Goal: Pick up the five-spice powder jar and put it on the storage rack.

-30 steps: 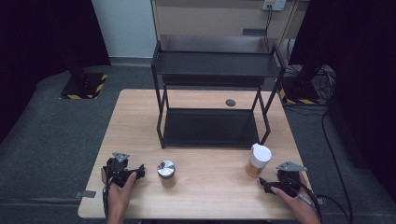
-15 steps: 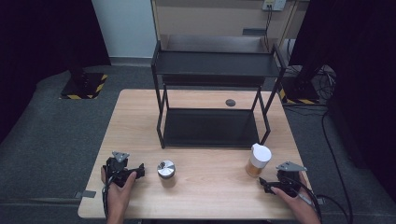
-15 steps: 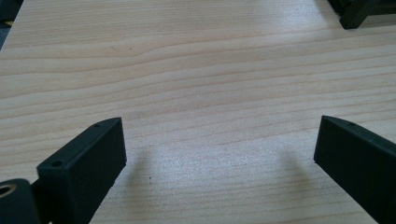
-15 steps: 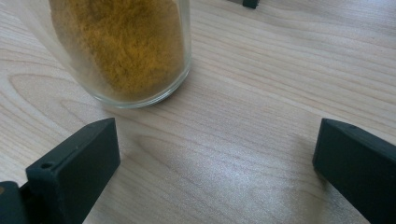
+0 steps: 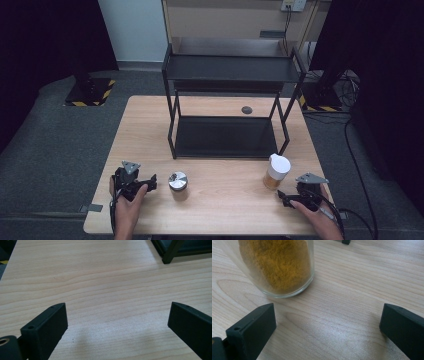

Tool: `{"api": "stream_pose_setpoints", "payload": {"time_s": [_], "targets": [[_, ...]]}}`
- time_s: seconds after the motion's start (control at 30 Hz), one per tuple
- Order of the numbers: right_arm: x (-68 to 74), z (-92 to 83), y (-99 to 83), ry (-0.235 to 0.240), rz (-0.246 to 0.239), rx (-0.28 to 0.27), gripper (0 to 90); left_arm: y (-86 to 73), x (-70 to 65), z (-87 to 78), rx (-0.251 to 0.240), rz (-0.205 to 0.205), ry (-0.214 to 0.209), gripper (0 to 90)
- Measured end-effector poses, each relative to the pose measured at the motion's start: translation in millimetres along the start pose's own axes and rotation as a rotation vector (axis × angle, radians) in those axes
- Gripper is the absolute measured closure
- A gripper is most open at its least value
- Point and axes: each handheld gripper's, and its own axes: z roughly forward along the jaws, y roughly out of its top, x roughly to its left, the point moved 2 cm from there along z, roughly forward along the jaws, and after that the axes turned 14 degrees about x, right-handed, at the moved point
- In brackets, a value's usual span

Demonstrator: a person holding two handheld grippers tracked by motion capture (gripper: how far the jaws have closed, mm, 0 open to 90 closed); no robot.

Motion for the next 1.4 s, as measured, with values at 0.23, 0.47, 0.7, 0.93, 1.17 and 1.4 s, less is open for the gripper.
{"api": "stream_pose_setpoints", "payload": {"time_s": [0.23,0.47,0.7,0.93,1.17,1.4], "targets": [[0.0,0.0,0.0,0.000,0.000,0.000,1.5,-0.3,-0.7,-5.9,-0.006,0.005,0.003,1.5],[0.0,0.0,0.0,0.000,0.000,0.000,1.5,-1.4,-4.1,-10.9,-0.029,0.015,0.011,1.6],[0.0,0.0,0.0,0.000,-0.001,0.000,1.5,-3.0,-5.4,-18.0,-0.053,0.016,0.004,1.6],[-0.2,0.0,-0.1,0.001,-0.003,0.000,1.5,-3.9,-7.2,-22.8,-0.068,0.021,0.001,1.6],[-0.3,0.0,-0.1,0.001,-0.003,-0.001,1.4,-4.9,-6.4,-29.3,-0.081,0.015,-0.010,1.8],[-0.3,0.0,-0.2,0.002,-0.004,-0.001,1.4,-7.5,-6.9,-37.7,-0.109,0.002,-0.014,1.7]]}}
